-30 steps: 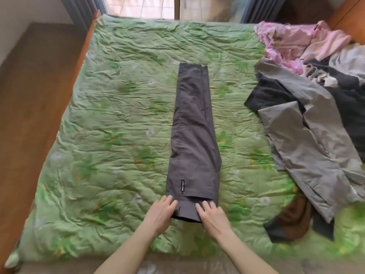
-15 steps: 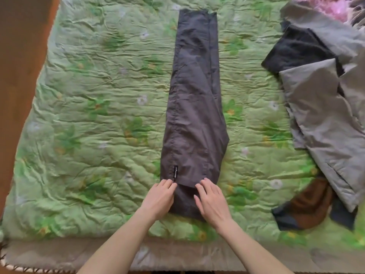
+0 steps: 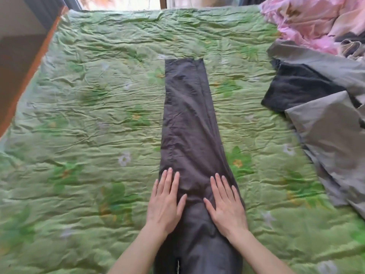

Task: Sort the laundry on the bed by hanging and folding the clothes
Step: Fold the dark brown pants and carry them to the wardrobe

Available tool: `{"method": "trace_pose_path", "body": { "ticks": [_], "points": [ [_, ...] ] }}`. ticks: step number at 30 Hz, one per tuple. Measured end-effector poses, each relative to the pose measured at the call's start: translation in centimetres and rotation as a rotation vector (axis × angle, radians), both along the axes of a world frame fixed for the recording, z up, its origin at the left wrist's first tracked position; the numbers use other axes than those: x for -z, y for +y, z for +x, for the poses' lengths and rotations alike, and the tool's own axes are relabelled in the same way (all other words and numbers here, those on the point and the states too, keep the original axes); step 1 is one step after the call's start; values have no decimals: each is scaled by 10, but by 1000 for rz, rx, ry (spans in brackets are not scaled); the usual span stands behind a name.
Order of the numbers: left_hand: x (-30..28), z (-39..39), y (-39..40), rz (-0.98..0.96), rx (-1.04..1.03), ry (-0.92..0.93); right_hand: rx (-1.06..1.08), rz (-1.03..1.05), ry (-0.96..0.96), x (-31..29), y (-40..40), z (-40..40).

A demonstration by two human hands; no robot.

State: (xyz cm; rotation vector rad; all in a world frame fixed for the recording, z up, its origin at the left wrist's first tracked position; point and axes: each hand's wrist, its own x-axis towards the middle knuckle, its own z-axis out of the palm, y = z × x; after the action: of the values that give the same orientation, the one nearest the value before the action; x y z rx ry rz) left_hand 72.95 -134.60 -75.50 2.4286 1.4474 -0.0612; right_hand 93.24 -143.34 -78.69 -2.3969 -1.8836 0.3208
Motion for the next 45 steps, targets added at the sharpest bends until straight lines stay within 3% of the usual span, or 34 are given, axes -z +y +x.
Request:
{"method": "trace_pose_path", "body": {
  "ticks": [9,14,18,23,29,35,39,42,45],
  "points": [
    [20,20,54,65,120,8,12,133,26,-13,30,13],
    [14,38,136,82,61,-28,181,211,200,-28,133,42],
    [15,59,210,44,-74,-40,368,199,567,-38,234,70],
    [15,83,284,-48,-135,-69,417,80,699,-36,348,98],
    [8,120,350,-34,-95,-153,527,120,815,-37,450,111],
    [14,133,347,112,-50,-249,601,256,542,-29,448,137],
    [30,135,340,52,-72,-126,594,129,635,-20,442,147],
    [31,137,335,50,-111,-93,562,150,708,-29,438,144],
    [22,141,333,86,-160,-56,516,123,620,-31,414,139]
  ]
}}
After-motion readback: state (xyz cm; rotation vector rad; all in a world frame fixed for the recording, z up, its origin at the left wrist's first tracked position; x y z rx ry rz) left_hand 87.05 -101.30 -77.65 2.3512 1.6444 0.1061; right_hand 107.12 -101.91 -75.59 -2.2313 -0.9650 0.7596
